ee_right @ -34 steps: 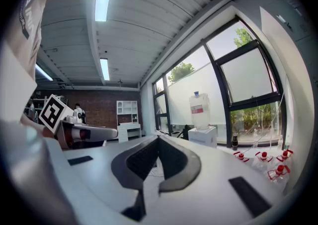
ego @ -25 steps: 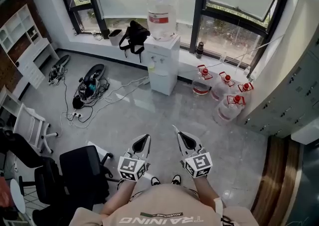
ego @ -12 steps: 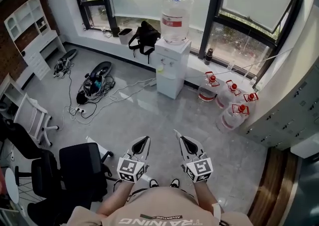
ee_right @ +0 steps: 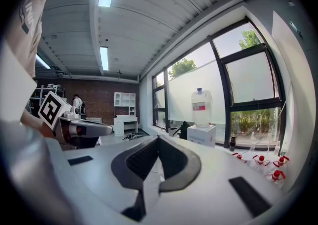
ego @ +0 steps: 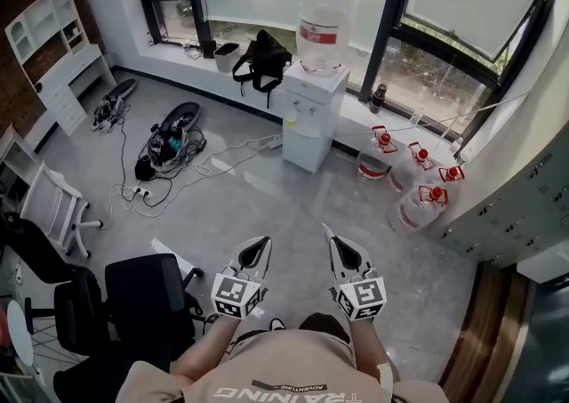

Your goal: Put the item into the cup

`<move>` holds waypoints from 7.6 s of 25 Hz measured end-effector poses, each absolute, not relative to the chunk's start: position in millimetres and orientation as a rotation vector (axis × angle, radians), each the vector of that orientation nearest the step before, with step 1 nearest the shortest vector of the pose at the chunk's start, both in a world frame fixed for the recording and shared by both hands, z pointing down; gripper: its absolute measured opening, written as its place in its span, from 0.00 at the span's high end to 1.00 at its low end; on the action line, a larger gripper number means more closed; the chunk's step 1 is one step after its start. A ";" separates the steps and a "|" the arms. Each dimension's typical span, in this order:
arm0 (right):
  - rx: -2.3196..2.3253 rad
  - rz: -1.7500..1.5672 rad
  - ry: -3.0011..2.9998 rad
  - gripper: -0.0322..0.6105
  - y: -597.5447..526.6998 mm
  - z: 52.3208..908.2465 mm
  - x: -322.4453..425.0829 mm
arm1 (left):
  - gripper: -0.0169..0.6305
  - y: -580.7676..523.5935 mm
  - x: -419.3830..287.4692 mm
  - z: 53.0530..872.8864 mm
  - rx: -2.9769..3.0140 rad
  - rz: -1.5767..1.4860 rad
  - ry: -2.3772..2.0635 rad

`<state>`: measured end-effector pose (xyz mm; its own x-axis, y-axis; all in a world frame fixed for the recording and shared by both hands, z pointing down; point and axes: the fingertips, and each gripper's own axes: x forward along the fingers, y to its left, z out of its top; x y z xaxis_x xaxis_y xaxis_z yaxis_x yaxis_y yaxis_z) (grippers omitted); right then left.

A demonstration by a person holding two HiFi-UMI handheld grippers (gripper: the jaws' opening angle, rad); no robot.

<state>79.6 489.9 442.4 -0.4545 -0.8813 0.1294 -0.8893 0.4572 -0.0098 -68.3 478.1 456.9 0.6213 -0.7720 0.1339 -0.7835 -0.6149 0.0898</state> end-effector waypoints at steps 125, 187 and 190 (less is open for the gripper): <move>1.373 0.495 -2.453 0.93 -341.1 639.1 31.3 | 0.96 -336.3 -69.2 620.5 2.455 0.376 -1.144; 1.498 0.430 -2.246 0.93 -396.3 927.4 46.1 | 0.96 -334.4 -50.4 887.4 2.297 0.437 -1.034; 1.467 0.470 -2.260 0.93 -384.0 920.8 42.5 | 0.96 -334.0 -49.8 878.8 2.316 0.439 -1.037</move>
<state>42.5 -384.0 920.8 -0.3668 -0.7821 0.5038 -0.9182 0.3916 -0.0606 -49.8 -334.0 878.8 0.6475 -0.5763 0.4986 -0.7591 -0.5449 0.3560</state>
